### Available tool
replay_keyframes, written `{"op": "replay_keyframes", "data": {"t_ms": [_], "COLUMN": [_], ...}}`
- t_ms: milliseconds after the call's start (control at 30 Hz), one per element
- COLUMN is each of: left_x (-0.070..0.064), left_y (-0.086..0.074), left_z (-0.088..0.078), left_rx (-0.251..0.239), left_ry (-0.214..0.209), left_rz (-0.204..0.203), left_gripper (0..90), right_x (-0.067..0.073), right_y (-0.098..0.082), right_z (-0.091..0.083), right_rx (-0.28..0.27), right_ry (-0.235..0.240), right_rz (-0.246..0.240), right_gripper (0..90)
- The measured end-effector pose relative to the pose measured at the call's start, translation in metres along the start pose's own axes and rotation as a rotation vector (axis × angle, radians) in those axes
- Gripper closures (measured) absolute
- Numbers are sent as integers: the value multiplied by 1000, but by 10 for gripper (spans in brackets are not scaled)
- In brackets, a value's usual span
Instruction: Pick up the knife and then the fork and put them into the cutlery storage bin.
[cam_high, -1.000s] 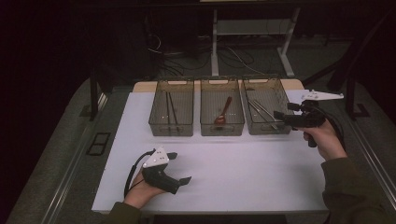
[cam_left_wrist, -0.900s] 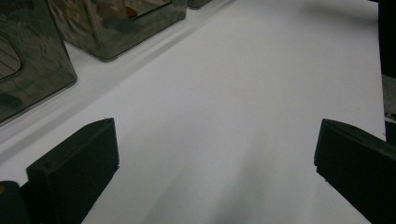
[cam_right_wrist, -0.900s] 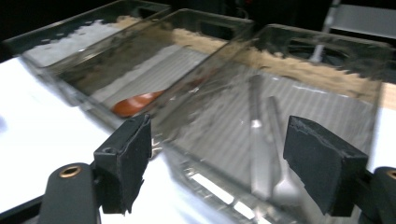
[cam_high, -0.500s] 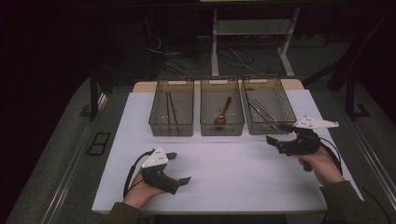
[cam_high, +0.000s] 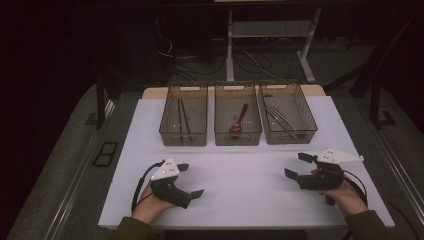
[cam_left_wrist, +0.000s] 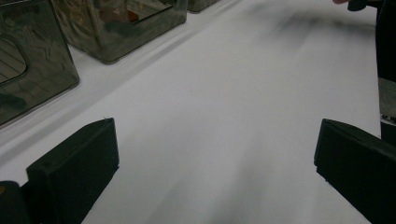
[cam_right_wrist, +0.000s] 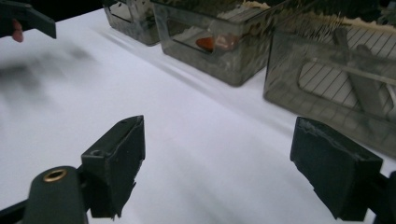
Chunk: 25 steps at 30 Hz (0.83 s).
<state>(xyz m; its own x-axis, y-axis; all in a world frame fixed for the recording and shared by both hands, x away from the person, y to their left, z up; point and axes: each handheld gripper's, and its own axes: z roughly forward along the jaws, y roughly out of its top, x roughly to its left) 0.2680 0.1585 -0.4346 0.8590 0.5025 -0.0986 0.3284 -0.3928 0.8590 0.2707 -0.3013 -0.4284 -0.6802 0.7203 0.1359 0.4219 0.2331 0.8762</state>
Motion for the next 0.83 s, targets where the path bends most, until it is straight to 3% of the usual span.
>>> {"op": "replay_keyframes", "data": {"t_ms": [333, 600, 833], "left_x": [0, 0, -1], "left_y": [-1, -2, -2], "left_z": [0, 1, 1], "left_rx": [0, 3, 5], "left_ry": [-2, -1, -2], "left_rz": [-2, -5, 0], "left_gripper": [0, 0, 0], "right_x": [13, 14, 12], "right_y": [-20, -22, -21], "right_z": [-3, 0, 0], "right_rx": [41, 54, 44], "right_ry": [-4, 9, 11], "right_rz": [-26, -48, -38], "right_gripper": [172, 173, 173]}}
